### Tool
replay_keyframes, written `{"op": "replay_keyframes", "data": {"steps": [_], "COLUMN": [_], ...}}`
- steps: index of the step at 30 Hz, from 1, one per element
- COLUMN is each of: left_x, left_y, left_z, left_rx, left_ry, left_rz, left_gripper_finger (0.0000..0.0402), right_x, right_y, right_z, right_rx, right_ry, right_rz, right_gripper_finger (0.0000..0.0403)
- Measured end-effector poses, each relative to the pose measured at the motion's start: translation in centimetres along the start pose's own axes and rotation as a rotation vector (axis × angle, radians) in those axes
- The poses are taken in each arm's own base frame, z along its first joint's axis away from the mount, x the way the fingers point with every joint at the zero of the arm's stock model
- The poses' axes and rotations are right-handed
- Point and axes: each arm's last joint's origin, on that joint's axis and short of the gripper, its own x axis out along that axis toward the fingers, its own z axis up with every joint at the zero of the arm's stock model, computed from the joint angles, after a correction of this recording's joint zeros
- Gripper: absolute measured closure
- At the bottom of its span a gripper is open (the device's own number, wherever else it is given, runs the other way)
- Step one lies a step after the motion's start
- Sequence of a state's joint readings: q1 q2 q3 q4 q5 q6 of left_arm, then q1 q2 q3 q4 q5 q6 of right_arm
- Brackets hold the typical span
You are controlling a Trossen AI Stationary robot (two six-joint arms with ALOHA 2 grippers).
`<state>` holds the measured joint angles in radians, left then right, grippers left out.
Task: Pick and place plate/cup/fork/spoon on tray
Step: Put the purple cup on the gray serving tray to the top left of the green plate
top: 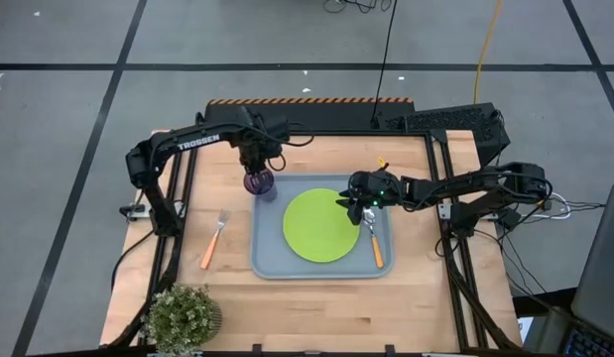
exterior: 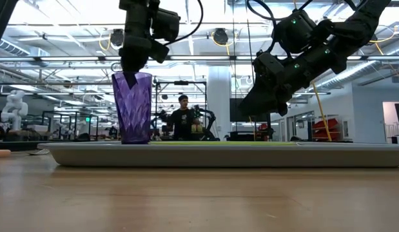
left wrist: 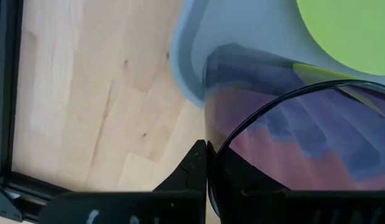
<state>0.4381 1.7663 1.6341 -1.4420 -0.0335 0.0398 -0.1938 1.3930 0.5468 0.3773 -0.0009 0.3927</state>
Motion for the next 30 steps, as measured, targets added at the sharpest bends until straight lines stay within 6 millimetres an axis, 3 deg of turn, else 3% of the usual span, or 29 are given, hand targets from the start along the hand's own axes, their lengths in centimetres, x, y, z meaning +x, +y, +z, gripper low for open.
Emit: {"op": "replay_keyframes", "data": {"steps": [30], "left_x": [-0.02], "left_y": [-0.06], "left_z": [0.36], "left_rx": [-0.019], "left_ry": [-0.038], "left_rz": [-0.024], "left_gripper_finger": [0.0368], "right_x": [-0.01], "right_y": [0.42], "right_z": [-0.27], "right_rx": [0.005], "right_ry": [0.016], "right_rz": [0.014], "right_gripper_finger": [0.0259]}}
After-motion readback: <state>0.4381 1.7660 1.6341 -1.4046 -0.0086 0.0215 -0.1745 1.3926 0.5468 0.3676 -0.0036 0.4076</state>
